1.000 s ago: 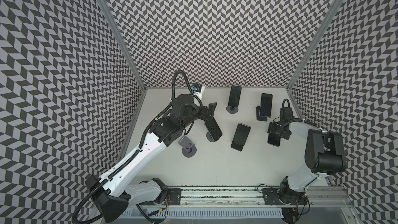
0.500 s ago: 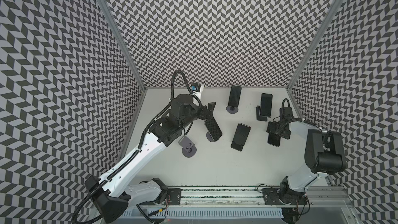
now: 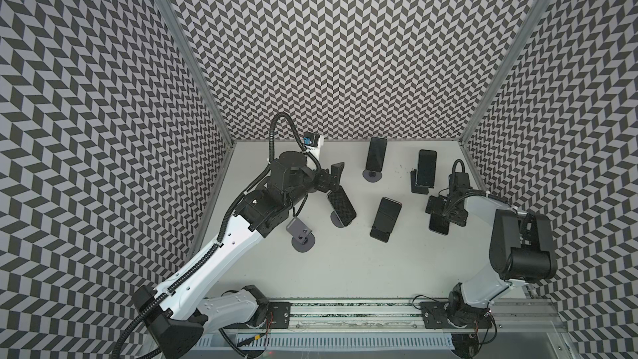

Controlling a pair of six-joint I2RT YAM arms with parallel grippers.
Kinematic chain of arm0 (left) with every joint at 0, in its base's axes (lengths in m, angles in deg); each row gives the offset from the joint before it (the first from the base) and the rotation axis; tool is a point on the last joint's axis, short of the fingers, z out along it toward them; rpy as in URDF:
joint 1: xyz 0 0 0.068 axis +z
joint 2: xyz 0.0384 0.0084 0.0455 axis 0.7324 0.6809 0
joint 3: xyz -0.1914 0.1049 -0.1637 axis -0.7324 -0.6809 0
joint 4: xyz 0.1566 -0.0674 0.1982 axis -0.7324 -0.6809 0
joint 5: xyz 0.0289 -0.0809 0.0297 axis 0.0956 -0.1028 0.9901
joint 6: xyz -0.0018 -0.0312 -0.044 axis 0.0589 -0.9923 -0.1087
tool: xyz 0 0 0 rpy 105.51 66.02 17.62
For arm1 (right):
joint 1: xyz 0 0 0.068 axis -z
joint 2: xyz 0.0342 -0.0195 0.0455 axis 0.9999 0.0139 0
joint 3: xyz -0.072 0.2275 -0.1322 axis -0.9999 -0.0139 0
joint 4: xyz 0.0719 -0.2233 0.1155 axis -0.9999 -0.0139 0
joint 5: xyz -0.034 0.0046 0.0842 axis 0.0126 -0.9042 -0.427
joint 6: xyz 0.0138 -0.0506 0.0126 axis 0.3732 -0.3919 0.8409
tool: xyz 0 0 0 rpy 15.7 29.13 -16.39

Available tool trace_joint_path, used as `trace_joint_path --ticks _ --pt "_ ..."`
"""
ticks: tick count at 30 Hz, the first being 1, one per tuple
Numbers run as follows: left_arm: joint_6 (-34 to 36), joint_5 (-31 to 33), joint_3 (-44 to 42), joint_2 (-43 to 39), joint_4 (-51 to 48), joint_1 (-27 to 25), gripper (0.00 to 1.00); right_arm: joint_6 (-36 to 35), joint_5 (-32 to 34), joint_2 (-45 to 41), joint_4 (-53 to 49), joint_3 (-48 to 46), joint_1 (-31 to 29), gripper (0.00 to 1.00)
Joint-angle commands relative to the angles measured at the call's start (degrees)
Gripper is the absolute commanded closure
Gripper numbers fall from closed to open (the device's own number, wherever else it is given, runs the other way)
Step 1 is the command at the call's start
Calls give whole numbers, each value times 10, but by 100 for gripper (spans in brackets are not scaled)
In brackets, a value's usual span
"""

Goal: Remove the phone from the phone stand
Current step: 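Lay the phone flat on the table and open the right gripper, then raise the right gripper away from the phone toward the farther phones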

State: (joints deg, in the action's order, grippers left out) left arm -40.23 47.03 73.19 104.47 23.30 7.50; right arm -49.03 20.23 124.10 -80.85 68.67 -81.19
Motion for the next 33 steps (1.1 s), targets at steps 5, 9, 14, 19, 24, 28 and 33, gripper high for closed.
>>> trace_joint_path --ticks 5,9,14,19,24,28,33 --pt "-8 5 -7 -16 -3 3 8 16 -14 -35 -16 -12 0 0" --pt "-11 6 -8 -20 -8 2 8 15 -13 -49 -18 -11 0 0" --pt "-17 6 -8 -22 -13 3 8 12 -12 -64 -29 -4 0 0" --pt "-24 3 -7 -22 -13 3 8 3 -1 -75 -36 -2 0 0" --pt "-32 -1 -8 -25 -14 2 8 5 -4 -93 -43 -3 0 0" --pt "-37 -2 -13 -29 -15 3 8 6 -7 -108 -51 1 0 0" --pt "-41 -4 -16 -32 -16 2 8 11 -10 -128 -60 9 0 0"
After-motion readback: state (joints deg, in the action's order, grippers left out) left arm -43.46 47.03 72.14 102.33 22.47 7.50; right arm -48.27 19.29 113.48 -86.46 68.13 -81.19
